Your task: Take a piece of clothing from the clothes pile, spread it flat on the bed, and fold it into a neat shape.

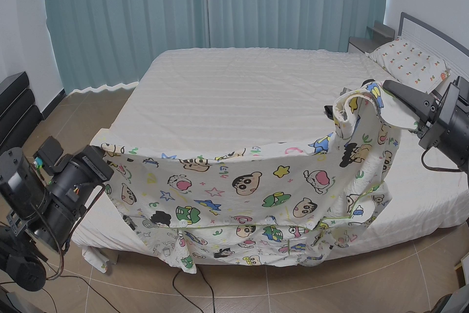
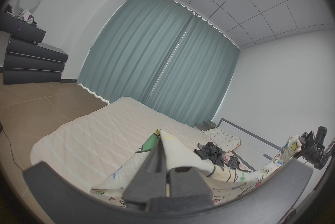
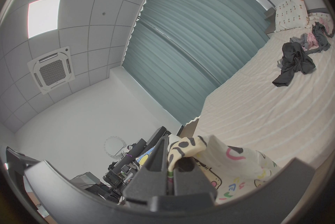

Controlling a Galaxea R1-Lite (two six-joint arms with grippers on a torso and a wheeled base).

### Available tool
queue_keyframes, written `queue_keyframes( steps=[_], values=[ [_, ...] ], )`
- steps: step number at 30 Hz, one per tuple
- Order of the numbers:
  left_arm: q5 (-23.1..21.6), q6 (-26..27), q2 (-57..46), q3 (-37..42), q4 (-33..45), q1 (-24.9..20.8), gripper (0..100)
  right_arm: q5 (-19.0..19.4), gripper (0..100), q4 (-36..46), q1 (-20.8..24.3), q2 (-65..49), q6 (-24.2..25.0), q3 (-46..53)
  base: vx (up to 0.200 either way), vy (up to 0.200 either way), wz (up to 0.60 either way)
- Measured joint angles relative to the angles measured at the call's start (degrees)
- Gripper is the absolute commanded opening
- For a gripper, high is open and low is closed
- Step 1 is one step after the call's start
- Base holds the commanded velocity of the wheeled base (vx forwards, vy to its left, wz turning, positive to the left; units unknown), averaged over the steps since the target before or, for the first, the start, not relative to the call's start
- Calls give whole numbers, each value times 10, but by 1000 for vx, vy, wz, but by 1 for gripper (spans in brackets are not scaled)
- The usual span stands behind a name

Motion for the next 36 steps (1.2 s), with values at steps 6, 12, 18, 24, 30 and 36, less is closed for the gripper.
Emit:
queue_keyframes(
  steps=[6, 12, 18, 24, 30, 36],
  values=[
    [0, 2, 45, -56, 0, 3, 0, 0, 0, -42, -25, 45, -7, -6, 200, 0, 0],
    [0, 4, 96, -115, 15, 14, 0, 0, 0, -76, -47, 103, -17, -25, 200, 0, 0],
    [-2, 4, 136, -167, 42, 26, 0, 0, 0, -83, -59, 152, -21, -62, 200, 0, 0],
    [-3, 4, 178, -223, 78, 37, 0, -1, 0, -84, -70, 207, -29, -100, 200, 0, 0],
    [-4, 4, 228, -271, 103, 47, 0, -1, 0, -96, -84, 259, -30, -130, 200, 0, 0],
    [-4, 4, 288, -317, 133, 50, 0, -4, 0, -118, -98, 319, -31, -163, 133, 0, 0]
  ],
)
